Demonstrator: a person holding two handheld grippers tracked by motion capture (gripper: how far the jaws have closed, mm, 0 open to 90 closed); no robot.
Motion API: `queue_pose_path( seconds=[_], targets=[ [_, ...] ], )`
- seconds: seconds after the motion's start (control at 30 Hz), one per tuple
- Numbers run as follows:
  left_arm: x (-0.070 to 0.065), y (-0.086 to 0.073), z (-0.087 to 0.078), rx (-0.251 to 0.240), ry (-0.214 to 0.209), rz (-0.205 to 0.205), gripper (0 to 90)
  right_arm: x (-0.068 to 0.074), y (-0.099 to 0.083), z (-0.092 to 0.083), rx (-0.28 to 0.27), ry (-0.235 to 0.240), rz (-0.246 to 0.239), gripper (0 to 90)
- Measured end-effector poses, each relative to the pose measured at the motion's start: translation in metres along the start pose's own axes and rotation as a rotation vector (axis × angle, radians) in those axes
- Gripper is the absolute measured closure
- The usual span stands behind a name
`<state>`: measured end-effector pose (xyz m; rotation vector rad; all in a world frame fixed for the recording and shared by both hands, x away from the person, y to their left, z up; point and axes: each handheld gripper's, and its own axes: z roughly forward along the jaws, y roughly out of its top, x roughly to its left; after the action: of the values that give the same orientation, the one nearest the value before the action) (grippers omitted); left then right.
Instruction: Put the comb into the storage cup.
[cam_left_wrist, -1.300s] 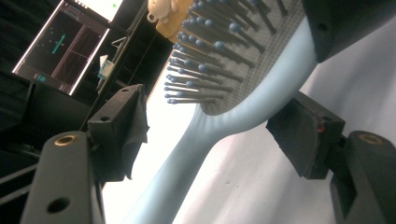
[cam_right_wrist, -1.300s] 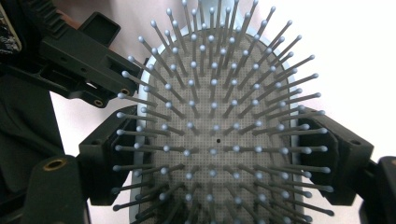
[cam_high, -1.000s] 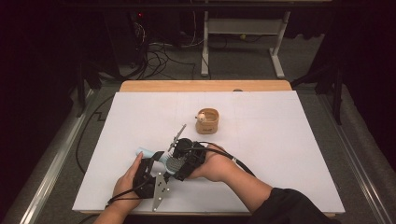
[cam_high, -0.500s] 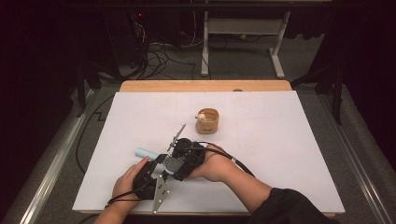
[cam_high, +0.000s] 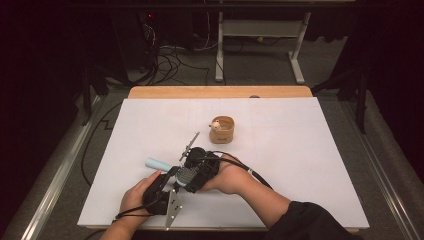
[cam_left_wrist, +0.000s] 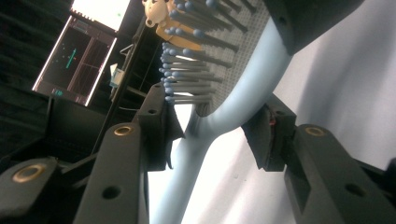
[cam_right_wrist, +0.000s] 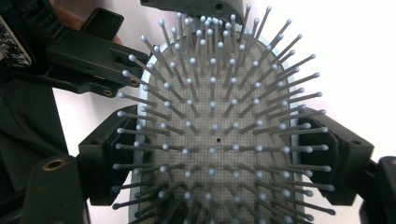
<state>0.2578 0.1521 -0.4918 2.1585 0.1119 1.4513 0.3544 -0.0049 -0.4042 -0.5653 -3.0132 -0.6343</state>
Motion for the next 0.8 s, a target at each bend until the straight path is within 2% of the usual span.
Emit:
queue_pose_path(
  seconds=[0.2, 0.27, 0.8],
  targets=[
    [-0.0002, -0.0001, 0.0, 0.001, -0.007, 0.003, 60.6, -0.0006, 0.0002, -0.001, 0.0, -0.002, 0.004, 20.3],
    [-0.0008, 0.0002, 0.0, 0.006, -0.005, 0.009, 64.2, -0.0026, 0.0007, -0.002, -0.006, 0.011, 0.014, 20.2],
    [-0.0021, 0.0005, 0.0006, 0.015, 0.013, 0.024, 68.9, -0.005, 0.0012, -0.007, -0.026, 0.016, 0.025, 19.3]
  ],
)
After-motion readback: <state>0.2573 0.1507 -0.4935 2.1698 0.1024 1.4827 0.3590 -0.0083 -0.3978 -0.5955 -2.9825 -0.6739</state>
